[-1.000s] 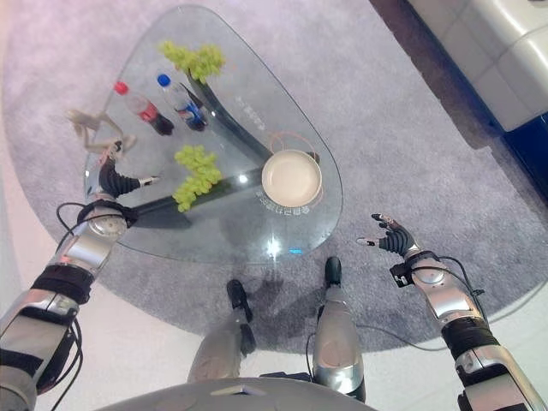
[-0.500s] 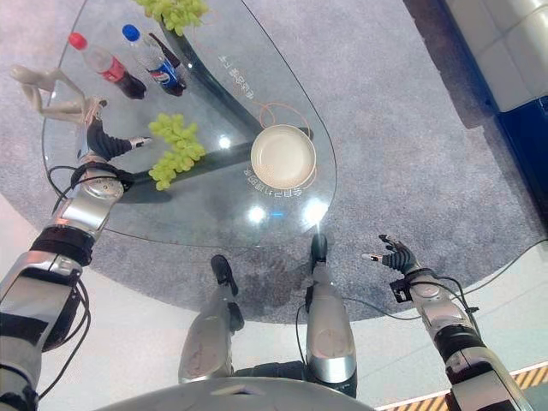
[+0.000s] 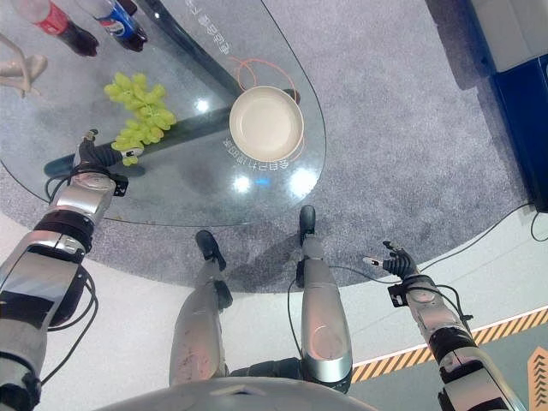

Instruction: Pick up fruits into the plate

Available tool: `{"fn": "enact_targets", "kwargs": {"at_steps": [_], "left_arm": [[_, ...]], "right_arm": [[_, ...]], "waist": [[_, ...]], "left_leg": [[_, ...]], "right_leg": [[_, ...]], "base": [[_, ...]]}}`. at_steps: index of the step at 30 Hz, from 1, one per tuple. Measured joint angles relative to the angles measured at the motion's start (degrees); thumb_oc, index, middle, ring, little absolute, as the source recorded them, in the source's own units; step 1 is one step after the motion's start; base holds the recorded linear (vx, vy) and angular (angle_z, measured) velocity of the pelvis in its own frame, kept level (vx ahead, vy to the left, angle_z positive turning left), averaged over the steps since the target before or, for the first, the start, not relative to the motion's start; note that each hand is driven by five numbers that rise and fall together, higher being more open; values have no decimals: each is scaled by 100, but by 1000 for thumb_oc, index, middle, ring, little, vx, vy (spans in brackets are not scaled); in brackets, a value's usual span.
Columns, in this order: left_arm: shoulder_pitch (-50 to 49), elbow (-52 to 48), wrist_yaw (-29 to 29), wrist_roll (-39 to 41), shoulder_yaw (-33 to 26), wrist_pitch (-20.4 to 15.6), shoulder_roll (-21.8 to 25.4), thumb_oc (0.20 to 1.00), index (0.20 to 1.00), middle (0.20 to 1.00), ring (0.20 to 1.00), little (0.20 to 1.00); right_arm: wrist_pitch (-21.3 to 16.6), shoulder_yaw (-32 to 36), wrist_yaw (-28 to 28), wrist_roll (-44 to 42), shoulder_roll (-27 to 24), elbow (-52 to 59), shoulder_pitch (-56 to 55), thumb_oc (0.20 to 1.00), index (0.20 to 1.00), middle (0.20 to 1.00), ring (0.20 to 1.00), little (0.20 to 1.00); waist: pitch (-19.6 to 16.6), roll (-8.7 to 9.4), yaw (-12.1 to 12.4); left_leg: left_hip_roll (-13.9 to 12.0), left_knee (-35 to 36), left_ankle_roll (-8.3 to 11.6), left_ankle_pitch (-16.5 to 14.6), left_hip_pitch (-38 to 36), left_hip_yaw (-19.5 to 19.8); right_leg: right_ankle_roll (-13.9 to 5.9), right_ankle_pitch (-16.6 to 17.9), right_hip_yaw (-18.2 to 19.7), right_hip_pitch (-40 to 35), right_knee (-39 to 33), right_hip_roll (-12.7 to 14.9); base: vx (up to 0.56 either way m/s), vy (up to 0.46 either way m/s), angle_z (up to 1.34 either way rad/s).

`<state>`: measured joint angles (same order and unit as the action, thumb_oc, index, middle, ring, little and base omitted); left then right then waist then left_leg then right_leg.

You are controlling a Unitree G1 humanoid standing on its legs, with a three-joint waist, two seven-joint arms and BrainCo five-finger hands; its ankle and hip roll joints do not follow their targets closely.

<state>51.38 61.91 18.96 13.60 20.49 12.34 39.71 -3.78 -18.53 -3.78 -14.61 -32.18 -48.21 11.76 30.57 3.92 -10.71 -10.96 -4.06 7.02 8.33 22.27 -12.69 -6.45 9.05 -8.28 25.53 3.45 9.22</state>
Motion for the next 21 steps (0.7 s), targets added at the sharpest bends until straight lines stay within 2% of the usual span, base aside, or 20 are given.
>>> {"fn": "enact_targets", "kwargs": {"at_steps": [2,7,12,20,21], "left_arm": [[73,197,-121,2,1,107,-17,1000,1000,1000,1000,1000],[62,257,-196,-4,4,106,-128,1000,1000,1000,1000,1000],[126,245,176,-65,7,-13,-123,1000,1000,1000,1000,1000],[665,252,1528,-1023,130,-140,-90,1000,1000,1000,1000,1000],[804,246,1936,-1201,230,-139,-91,1000,1000,1000,1000,1000]], "right_arm": [[-9,2,-22,0,3,-49,7,1000,1000,1000,1000,1000],[-34,1,-119,2,21,-70,10,1000,1000,1000,1000,1000],[-136,-1,-130,2,20,-63,30,1000,1000,1000,1000,1000],[-245,-46,-132,-9,20,-97,31,1000,1000,1000,1000,1000],[-294,-65,-131,-26,20,-175,30,1000,1000,1000,1000,1000]], "waist": [[0,0,-34],[0,-1,-41],[-1,-1,-52],[-1,-1,-50],[-1,-1,-62]], "left_leg": [[0,-48,-4,3,151,10],[0,-64,-11,8,272,-32],[-6,-128,-20,15,468,-71],[-7,-181,-39,31,619,-40],[-9,-187,-41,32,638,-33]], "right_leg": [[-13,-10,12,154,55,7],[25,-14,69,365,181,14],[23,-28,129,632,311,18],[20,-100,129,816,476,36],[19,-100,127,827,476,36]], "base": [[0,0,0],[1,3,-4],[5,-6,-4],[2,-18,1],[3,-53,1]]}}
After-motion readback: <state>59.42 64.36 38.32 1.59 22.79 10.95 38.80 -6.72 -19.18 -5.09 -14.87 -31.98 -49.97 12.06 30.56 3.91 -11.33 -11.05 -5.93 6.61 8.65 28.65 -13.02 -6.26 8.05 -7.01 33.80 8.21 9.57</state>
